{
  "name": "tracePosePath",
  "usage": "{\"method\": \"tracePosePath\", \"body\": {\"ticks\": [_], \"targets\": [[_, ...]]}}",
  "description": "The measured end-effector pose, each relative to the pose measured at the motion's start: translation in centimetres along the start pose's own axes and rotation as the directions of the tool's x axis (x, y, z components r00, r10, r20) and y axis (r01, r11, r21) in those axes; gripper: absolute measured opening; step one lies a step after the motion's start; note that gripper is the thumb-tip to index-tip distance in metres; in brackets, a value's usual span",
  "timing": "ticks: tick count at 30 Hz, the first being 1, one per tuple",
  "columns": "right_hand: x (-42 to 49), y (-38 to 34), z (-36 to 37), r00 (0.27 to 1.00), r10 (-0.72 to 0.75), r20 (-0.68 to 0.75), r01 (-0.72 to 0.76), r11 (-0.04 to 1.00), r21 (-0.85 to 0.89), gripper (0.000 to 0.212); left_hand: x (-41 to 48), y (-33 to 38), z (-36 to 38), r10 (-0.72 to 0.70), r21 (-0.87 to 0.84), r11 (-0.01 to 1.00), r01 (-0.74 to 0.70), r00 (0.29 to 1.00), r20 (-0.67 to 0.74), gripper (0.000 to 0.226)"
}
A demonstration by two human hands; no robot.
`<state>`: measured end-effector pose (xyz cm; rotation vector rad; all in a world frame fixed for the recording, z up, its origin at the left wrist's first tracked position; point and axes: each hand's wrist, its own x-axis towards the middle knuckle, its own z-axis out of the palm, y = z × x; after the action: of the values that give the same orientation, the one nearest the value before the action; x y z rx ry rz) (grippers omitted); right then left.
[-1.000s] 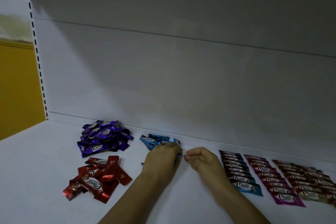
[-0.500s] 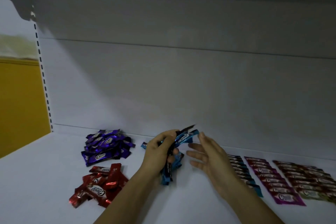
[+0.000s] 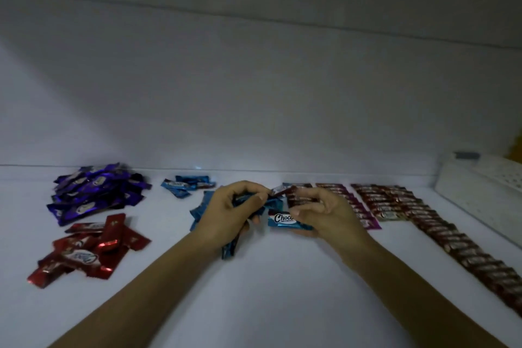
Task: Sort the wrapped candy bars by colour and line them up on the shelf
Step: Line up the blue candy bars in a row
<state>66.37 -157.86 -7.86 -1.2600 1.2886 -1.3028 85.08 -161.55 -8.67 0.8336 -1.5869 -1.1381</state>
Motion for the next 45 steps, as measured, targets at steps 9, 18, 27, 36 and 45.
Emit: {"method": "tracePosePath", "body": {"ticks": [9, 18, 27, 36, 45], "targets": [[-2.4, 2.0, -4.3, 0.967, -0.228, 0.117, 0.226, 0.544, -0.808, 0.017, -0.1, -0.8, -0.3, 0.034, 0.124, 0.992, -0.029, 0.999, -0.038, 0.013], [0.2, 0.9, -5.0, 0.945, -0.314, 0.090, 0.181, 0.275, -0.944, 0.018, -0.2, -1.1, -0.2, 0.020, 0.168, 0.986, -0.009, 0.998, -0.064, 0.013], [1.3, 1.7, -5.4, 0.925, -0.358, 0.124, 0.205, 0.198, -0.959, 0.024, 0.1, -0.9, -0.2, 0.011, 0.178, 0.984, 0.003, 0.997, -0.079, 0.012], [0.8, 2.2, -5.5, 0.933, -0.330, 0.142, 0.219, 0.208, -0.953, 0.026, -0.2, 0.2, 0.1, 0.012, 0.098, 0.995, -0.005, 0.997, -0.071, 0.012], [-0.8, 0.7, -2.7, 0.923, -0.312, 0.225, 0.353, 0.919, -0.177, 0.042, -1.1, 2.3, 0.5, -0.161, -0.261, 0.937, 0.232, 0.950, 0.266, 0.025]]}}
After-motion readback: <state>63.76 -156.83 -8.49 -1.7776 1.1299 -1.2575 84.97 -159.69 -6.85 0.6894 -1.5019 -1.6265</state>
